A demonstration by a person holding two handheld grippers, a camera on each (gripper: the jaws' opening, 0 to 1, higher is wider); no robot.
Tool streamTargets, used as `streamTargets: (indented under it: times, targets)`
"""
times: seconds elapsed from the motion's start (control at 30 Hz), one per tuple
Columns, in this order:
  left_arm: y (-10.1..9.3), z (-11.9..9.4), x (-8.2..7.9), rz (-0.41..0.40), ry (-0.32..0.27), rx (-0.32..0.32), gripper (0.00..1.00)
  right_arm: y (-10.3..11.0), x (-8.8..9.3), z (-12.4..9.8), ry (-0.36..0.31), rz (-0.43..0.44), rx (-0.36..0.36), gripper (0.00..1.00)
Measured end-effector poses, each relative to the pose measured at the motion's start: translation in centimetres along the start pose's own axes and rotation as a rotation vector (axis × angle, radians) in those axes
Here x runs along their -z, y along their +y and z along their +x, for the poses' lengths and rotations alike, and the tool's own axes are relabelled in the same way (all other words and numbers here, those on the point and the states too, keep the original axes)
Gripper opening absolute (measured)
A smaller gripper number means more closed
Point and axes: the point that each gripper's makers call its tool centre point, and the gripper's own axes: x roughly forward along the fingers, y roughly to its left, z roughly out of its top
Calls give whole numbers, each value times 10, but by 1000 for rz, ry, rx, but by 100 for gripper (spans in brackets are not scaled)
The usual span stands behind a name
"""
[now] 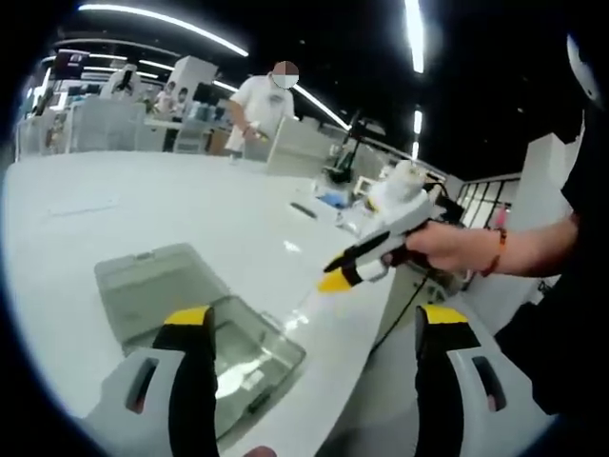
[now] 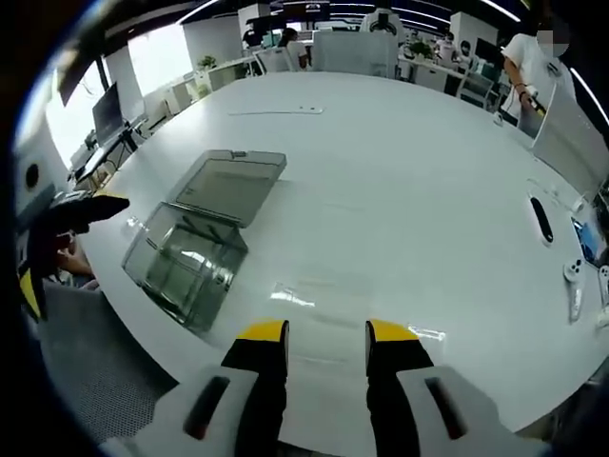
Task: Insert the divider into the dual guide fixture by aligning both edges with the guide slots and pushing it downward to the bottom, including one-sided entry, uneven engagement, binding, and posture correction.
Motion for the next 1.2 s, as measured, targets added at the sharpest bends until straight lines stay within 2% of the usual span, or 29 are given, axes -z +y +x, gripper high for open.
streamTargets:
  times: [0.3,0.73,1.0,1.1,1.2]
  targets:
    - [1,0,-2,-13,-8,-2,82,7,-12,-7,-32,-28,-7,28]
    - [7,0,-3,-23,-10,-34,79,21,-15,-6,-40,-51,-37,28]
    - [14,1,-7,-40,-30,-57,78,33,-24,-10,-69,-64,-63,28]
    - [15,1,-6,-40,-23,-61,77,38,-24,-11,-75,-67,-77,28]
    - [14,2,-4,-74,-18,-52,72,48,-24,-13,-81,-78,-100,28]
